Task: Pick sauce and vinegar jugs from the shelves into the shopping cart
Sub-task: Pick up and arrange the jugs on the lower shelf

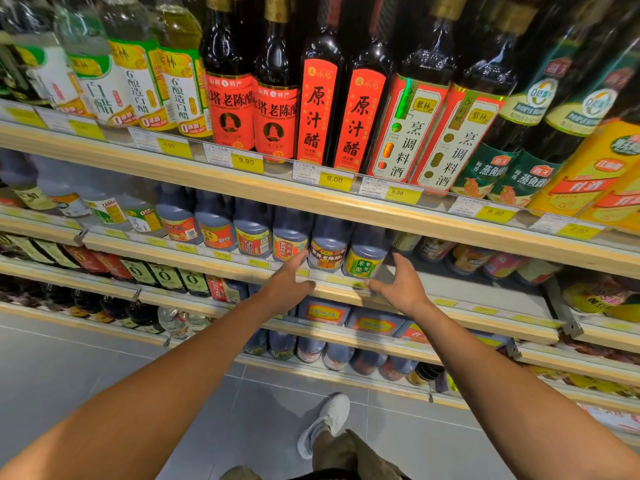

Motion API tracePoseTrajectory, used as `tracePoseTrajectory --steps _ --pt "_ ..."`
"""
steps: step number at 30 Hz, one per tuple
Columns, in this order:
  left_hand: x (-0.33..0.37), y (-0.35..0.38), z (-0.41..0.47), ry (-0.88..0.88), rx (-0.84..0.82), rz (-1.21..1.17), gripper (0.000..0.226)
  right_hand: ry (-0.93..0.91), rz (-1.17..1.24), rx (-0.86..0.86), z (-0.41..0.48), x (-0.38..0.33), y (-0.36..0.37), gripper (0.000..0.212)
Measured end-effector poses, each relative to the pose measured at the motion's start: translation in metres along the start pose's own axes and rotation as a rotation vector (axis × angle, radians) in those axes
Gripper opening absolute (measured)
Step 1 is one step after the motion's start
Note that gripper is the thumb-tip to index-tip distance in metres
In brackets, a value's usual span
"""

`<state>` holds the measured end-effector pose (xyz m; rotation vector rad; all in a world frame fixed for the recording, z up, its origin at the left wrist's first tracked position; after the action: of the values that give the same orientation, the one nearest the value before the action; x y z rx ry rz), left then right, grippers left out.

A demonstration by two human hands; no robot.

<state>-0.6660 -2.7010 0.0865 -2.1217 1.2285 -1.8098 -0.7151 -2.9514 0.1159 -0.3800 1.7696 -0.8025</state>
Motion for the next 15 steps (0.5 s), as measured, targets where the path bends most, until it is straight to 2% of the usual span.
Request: tracePoseTrajectory --steps 4,10,15 --pt "0.017 0.0 -0.033 0.086 0.024 0.066 0.08 -0.03 -0.139 0.002 -0.027 0.001 -0.006 0.1" --pt "0.037 0.015 -0.061 0.245 0.026 0.303 0.086 -0.07 -0.31 0.05 -0.068 0.008 -0.022 0.097" --pt "0.054 0.037 -0.075 0.353 0.016 0.425 0.088 -0.063 -0.345 0.086 -0.099 0.027 -0.044 0.096"
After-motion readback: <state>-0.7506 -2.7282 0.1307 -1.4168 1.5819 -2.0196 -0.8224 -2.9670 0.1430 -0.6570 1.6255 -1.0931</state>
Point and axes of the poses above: each hand's wrist, its own z-axis towards the middle knuckle, its own y-axis out of the palm, x = y × z, the point moved 10 cm from there along z, towards the middle knuckle, and after that the axes turned 8 degrees about z, right-handed, at the moved point
